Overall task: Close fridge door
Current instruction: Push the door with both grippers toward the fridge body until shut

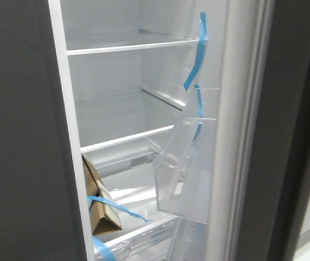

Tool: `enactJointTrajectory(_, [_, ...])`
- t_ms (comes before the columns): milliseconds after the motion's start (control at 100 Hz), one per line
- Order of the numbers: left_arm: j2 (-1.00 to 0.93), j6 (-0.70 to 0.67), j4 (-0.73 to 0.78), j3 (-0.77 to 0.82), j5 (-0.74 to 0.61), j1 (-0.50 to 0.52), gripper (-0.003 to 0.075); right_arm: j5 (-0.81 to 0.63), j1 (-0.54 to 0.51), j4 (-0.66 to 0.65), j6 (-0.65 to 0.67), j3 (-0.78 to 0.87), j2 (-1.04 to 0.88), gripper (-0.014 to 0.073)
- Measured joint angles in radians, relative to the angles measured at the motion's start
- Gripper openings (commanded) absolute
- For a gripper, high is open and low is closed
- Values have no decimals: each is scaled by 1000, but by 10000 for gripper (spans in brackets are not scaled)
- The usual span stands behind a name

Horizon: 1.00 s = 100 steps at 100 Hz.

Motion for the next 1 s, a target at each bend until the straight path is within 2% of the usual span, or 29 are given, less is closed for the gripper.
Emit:
enactJointTrajectory(170, [0, 0, 0, 0, 0, 0, -20, 74, 0, 64, -113, -69, 75, -46])
enactJointTrajectory(450, [0, 0, 0, 0, 0, 0, -20, 166, 18, 78, -276, -225, 227, -46])
enactJointTrajectory(690, [0, 0, 0, 0, 0, 0, -20, 158, 94, 72, -380, -337, 359, -46])
enactJointTrajectory(1000, [0, 0, 0, 0, 0, 0, -20, 46, 228, 78, -466, -449, 524, -46])
